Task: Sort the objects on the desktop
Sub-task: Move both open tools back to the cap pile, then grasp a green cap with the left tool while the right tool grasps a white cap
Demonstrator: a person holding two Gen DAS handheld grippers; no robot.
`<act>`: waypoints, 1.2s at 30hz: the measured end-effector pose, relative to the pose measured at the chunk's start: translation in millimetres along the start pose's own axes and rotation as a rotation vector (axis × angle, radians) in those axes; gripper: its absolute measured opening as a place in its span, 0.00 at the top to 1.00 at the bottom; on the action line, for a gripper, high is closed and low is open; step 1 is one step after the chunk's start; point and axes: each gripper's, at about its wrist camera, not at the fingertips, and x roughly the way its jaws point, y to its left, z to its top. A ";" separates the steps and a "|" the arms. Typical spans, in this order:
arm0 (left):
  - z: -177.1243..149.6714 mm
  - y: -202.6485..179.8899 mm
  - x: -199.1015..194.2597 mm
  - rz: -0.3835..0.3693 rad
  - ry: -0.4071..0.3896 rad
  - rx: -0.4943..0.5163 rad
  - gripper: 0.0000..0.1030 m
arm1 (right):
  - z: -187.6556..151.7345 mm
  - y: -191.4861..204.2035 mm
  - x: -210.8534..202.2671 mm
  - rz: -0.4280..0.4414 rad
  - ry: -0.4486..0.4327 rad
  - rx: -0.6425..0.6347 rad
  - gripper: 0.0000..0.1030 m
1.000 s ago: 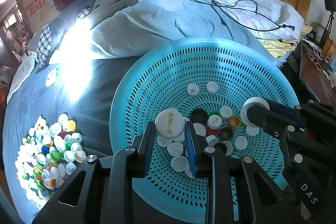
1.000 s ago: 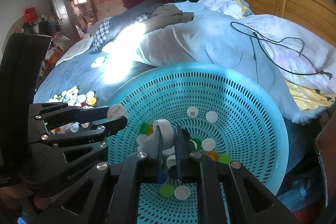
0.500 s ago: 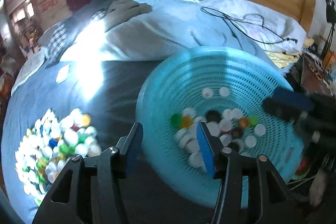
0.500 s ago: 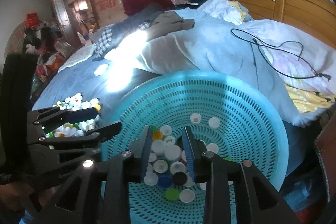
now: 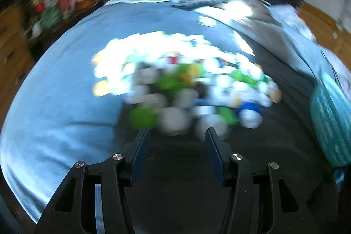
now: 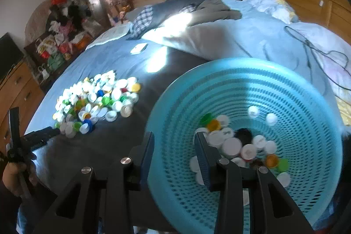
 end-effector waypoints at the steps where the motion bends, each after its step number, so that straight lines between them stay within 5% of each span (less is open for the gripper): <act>1: -0.3 12.0 1.4 -0.004 0.000 -0.027 0.55 | -0.1 2.9 2.6 0.003 0.006 -0.005 0.60; 12: 4.6 38.5 33.6 -0.087 0.020 -0.058 0.55 | 10.7 59.2 27.9 0.014 0.060 -0.117 0.59; 14: 4.6 38.2 36.9 -0.093 0.020 -0.057 0.63 | 11.5 69.1 32.5 0.019 0.071 -0.134 0.59; 15: 5.0 39.2 37.7 -0.099 0.019 -0.058 0.75 | 11.5 73.4 34.5 0.022 0.076 -0.142 0.59; 22: 0.2 54.5 22.9 -0.102 -0.048 -0.083 0.76 | 12.6 116.5 57.4 0.085 0.111 -0.209 0.59; 36: -9.1 115.3 5.3 -0.043 -0.139 -0.261 0.76 | 18.5 309.7 139.6 0.364 0.152 -0.585 0.59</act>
